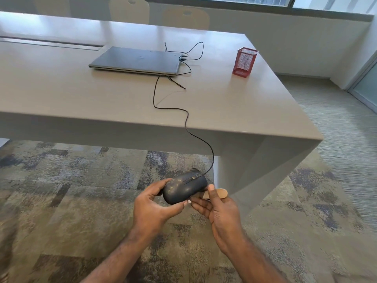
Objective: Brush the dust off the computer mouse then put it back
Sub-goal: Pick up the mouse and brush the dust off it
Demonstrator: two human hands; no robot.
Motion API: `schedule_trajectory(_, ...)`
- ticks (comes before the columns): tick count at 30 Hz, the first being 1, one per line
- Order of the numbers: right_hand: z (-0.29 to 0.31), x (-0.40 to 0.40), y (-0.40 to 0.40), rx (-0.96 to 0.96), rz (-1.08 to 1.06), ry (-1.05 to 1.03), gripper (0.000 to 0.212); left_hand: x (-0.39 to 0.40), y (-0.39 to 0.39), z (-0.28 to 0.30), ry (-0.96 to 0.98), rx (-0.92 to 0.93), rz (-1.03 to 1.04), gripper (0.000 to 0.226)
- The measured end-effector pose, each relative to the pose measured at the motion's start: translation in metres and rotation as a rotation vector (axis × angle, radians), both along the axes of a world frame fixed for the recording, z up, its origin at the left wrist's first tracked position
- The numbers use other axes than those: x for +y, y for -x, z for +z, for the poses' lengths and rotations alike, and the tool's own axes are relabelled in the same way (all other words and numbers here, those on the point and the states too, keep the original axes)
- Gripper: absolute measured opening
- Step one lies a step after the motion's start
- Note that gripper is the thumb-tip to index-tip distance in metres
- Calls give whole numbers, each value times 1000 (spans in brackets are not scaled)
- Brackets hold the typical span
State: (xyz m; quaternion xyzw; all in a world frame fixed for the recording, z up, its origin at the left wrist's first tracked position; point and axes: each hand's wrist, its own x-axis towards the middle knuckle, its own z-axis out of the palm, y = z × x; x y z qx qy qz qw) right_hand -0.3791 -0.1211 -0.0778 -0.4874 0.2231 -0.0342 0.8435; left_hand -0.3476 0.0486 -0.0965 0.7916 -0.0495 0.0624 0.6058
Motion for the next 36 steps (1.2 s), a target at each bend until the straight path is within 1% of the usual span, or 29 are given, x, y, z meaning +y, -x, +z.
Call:
schedule_trajectory(4,5,-13,3,-21,-85,114,38,7,-7,-3,13,-1,25,62)
schedule_trajectory(6,8,-22,3,-47,-157,218,41,10,-9,-5,15,9,34,65)
schedule_trajectory(8,13,-29,2,-90,-247,355,41,10,-10,-6,4,-7,40,62)
schedule_trajectory(12,28,-37,1,-222,-418,591,28,10,-12,-7,-10,-25,26,64)
schedule_trajectory(14,38,-36,1,-290,-452,672,22,9,-12,-7,-10,-24,16,64)
schedule_trajectory(16,47,-31,4,-360,-433,732,18,8,-12,-7,-6,-30,13,60)
schedule_trajectory(18,54,-23,7,-417,-376,768,15,6,-12,-7,-3,-29,17,62)
schedule_trajectory(24,56,5,13,-550,-69,814,14,0,-10,-7,-26,-23,11,66)
schedule_trajectory(27,48,11,12,-566,28,861,12,0,-10,-10,-32,3,2,74)
schedule_trajectory(30,44,11,11,-593,40,902,13,1,-11,-10,-25,7,5,77)
schedule_trajectory(34,49,-2,5,-549,-48,893,13,1,-9,-3,8,-11,19,67)
schedule_trajectory(36,52,-11,1,-521,-94,904,13,2,-10,-1,16,-17,13,65)
